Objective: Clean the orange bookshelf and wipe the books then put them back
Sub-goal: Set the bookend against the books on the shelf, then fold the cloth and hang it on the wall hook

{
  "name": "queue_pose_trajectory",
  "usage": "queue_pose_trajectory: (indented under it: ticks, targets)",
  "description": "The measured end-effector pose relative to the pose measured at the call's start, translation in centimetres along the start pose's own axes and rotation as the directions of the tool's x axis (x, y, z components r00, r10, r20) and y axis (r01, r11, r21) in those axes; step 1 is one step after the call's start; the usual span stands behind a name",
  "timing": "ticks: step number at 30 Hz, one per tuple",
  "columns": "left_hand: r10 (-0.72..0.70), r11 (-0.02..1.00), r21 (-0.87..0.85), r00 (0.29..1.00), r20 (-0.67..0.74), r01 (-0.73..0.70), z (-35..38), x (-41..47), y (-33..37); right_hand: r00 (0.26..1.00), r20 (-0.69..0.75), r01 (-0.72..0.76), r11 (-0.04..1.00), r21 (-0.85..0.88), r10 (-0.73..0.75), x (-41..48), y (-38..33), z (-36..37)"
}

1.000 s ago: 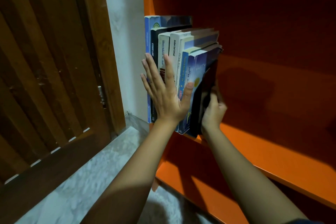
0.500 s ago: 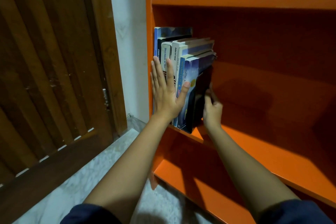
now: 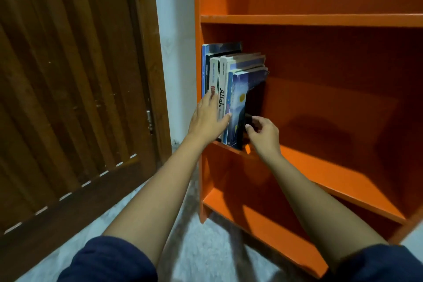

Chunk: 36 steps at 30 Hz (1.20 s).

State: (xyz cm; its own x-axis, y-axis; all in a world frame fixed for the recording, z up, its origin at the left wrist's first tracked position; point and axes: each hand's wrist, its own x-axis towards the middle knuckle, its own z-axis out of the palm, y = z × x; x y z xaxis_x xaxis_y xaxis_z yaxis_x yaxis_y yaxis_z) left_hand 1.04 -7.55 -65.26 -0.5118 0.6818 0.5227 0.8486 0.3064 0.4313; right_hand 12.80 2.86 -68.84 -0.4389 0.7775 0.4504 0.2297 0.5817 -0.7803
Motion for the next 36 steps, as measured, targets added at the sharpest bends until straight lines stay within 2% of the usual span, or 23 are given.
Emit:
queue_pose_trajectory:
  ticks: [5,8,10,13,15,18,22,24,27,30,33,34,36]
  targets:
    - [-0.092,0.995,0.048,0.987,0.135,0.086,1.7,-5.8,-3.4,0.993,0.051,0.108,0.990,-0.089,-0.104,-6.2,1.1,2.1]
    - [-0.236,0.972,0.061,0.947,0.218,0.228,4.0,-11.0,-7.6,0.979,0.172,0.131,0.986,-0.099,-0.113,-10.5,2.9,5.2]
    - [-0.341,0.940,0.078,0.894,0.290,0.333,5.8,-15.1,-10.8,0.955,0.293,0.083,0.991,-0.103,-0.049,-13.2,4.7,7.9]
    - [-0.491,0.864,0.098,0.782,0.382,0.495,8.3,-21.4,-15.8,0.852,0.517,-0.020,0.991,-0.135,0.088,-16.9,8.1,12.4]
    - [-0.584,0.794,0.111,0.701,0.410,0.597,9.8,-25.7,-18.8,0.772,0.611,-0.094,0.982,-0.163,0.175,-19.5,10.4,15.2]
    - [-0.690,0.678,0.102,0.582,0.430,0.728,11.7,-31.4,-22.6,0.652,0.700,-0.178,0.956,-0.234,0.292,-23.5,13.5,19.0]
    - [-0.806,0.454,0.065,0.378,0.456,0.889,14.3,-36.6,-25.7,0.458,0.779,-0.260,0.902,-0.343,0.428,-28.1,16.9,23.2]
    - [-0.831,0.347,0.058,0.278,0.482,0.936,15.8,-38.5,-26.4,0.392,0.782,-0.281,0.872,-0.400,0.485,-30.0,18.5,25.2]
    - [-0.846,0.326,0.041,0.273,0.458,0.944,17.9,-40.4,-26.9,0.368,0.785,-0.280,0.864,-0.418,0.499,-32.0,19.9,27.5]
    - [-0.857,0.293,0.008,0.258,0.445,0.956,19.3,-40.6,-27.5,0.364,0.768,-0.354,0.841,-0.409,0.526,-32.5,20.0,29.2]
    - [-0.842,0.271,-0.077,0.275,0.463,0.960,19.9,-39.3,-28.6,0.402,0.797,-0.426,0.862,-0.274,0.451,-31.8,19.9,31.4]
    - [-0.839,0.265,-0.124,0.292,0.460,0.956,20.1,-38.8,-29.0,0.402,0.809,-0.448,0.862,-0.235,0.429,-31.5,19.8,32.1]
    - [-0.858,0.196,-0.206,0.269,0.437,0.959,20.0,-37.5,-30.1,0.382,0.817,-0.530,0.826,-0.190,0.433,-30.5,19.3,33.4]
